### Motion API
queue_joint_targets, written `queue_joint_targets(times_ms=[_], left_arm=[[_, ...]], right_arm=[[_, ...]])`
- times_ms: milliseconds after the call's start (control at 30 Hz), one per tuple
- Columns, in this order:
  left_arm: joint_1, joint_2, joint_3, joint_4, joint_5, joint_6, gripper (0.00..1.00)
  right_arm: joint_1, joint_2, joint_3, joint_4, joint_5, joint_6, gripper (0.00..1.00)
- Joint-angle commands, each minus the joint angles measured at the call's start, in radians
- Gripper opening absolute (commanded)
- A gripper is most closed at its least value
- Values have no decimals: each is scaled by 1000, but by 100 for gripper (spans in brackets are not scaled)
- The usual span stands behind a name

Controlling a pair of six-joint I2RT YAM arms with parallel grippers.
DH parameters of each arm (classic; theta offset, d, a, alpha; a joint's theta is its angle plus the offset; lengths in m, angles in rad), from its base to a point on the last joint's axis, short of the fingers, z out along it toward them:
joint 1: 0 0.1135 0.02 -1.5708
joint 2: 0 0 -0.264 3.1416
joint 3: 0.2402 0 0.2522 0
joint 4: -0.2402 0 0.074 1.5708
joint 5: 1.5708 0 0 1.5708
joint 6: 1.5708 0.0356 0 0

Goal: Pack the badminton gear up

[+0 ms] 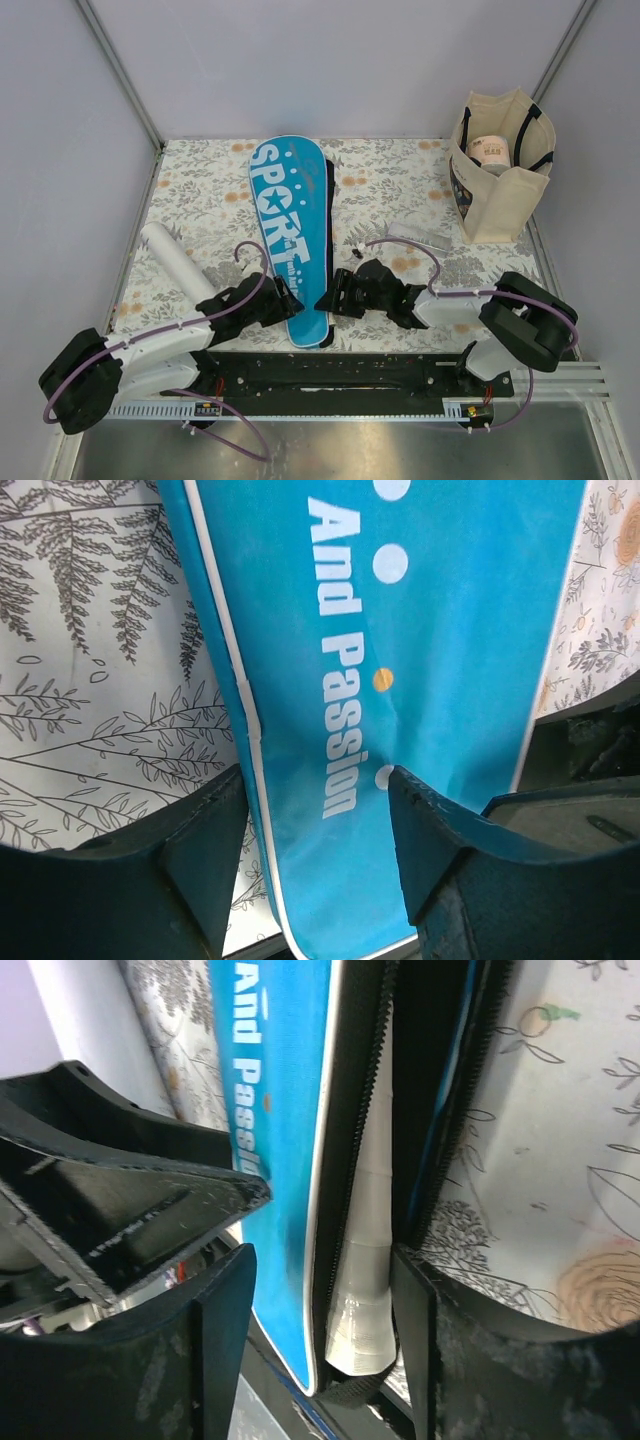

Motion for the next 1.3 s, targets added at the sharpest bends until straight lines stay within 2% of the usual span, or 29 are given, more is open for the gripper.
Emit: queue_joint_targets(times_ms=[0, 233, 467, 533, 567, 600, 667, 700, 833, 933, 1033, 1267], left_arm=[[-16, -6, -36, 59, 17, -21, 60], [-65, 14, -40, 111, 17, -48, 59], [-97, 11, -37, 105, -13, -73, 59], [-100, 0, -33, 78, -27, -75, 59], [-100, -12, -28, 59, -39, -75, 60], [-100, -21, -22, 35, -52, -78, 61], [-100, -49, 2, -24, -79, -73, 61], [-100, -60, 12, -51, -94, -70, 62], [-100, -127, 42, -139, -154, -67, 62], [-100, -140, 73, -177, -185, -47, 63], [-102, -118, 127, -219, -210, -6, 63], [-80, -22, 263, -249, -245, 102, 65]], right_arm=[[11, 25, -9, 264, 24, 95, 60], [11, 143, -32, 510, 35, 177, 46], [15, 168, -81, 509, 107, 163, 20], [14, 152, -92, 501, 111, 157, 18], [15, 140, -92, 489, 111, 149, 19], [15, 125, -92, 469, 110, 142, 25], [15, 82, -90, 403, 116, 129, 45], [14, 57, -90, 359, 124, 119, 51], [14, -42, -93, 236, 153, 80, 67], [14, -105, -64, 81, 206, 38, 72], [2, -153, -12, -66, 237, -31, 73], [-86, -153, 91, -215, 162, -137, 75]])
